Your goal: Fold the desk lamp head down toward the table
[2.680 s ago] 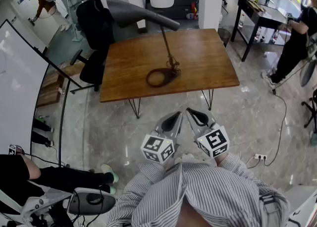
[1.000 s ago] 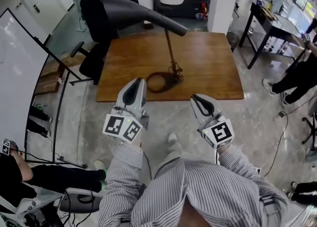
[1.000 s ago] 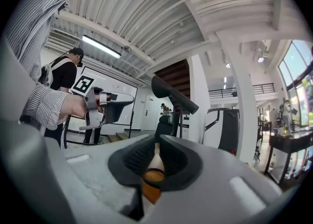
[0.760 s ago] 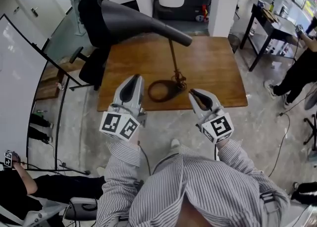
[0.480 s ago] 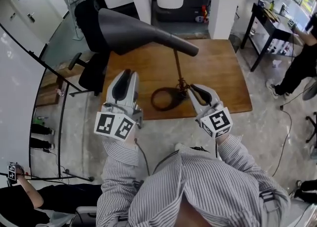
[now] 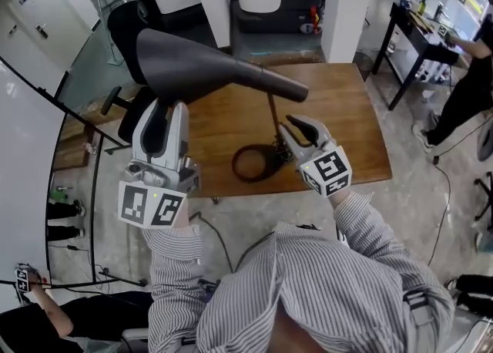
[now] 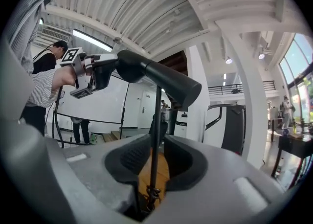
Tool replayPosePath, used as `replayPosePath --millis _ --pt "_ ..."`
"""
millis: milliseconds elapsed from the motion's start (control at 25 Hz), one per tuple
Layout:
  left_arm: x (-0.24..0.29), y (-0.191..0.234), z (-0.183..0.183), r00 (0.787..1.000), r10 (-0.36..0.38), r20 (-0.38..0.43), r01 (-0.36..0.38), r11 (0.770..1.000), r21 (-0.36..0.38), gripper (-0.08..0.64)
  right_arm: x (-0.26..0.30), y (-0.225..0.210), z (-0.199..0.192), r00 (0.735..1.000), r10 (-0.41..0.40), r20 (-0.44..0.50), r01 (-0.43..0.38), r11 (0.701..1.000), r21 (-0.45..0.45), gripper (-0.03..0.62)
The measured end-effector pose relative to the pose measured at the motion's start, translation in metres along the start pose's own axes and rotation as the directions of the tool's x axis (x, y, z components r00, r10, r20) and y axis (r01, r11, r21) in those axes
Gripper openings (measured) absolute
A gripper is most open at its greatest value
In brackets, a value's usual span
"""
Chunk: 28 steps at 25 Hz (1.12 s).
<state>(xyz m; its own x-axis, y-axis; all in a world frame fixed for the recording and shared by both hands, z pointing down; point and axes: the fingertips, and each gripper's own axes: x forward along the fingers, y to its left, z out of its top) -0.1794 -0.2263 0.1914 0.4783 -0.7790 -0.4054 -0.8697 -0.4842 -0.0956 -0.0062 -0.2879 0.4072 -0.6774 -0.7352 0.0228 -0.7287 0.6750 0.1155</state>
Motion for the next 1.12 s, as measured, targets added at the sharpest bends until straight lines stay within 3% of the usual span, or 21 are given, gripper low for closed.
replayPosePath --millis 240,360,560,800,920,1120 --pt "0.008 -0.003 0.003 0.998 -0.064 0.018 0.064 0.998 -0.005 0.103 0.026 0.003 -0.023 0.994 0.049 -0.100 -0.052 0.998 -0.033 0.075" --pt "0.010 -0.005 0.002 0.995 -0.096 0.041 0.097 0.995 -0.023 0.054 0.033 0.006 -0.031 0.989 0.079 -0.125 -0.082 0.996 -0.019 0.074" --pt "0.008 -0.005 0.000 0.993 -0.098 0.069 0.101 0.994 -0.042 0.051 0.035 0.002 -0.034 0.991 0.069 -0.114 -0.070 0.998 0.000 0.047" --pt "-0.006 0.005 -0.018 0.993 -0.085 0.087 0.098 0.982 -0.163 0.044 0.036 0.003 -0.035 0.991 0.073 -0.108 -0.070 0.997 0.025 0.046" --pt "-0.019 0.011 -0.040 0.993 -0.050 0.111 0.080 0.953 -0.292 0.044 0.038 0.003 -0.036 0.991 0.074 -0.108 -0.069 0.996 0.051 0.043" --pt "-0.044 0.006 -0.104 0.997 0.002 0.082 0.039 0.865 -0.501 0.044 0.039 0.003 -0.042 0.991 0.078 -0.110 -0.070 0.995 0.073 0.041"
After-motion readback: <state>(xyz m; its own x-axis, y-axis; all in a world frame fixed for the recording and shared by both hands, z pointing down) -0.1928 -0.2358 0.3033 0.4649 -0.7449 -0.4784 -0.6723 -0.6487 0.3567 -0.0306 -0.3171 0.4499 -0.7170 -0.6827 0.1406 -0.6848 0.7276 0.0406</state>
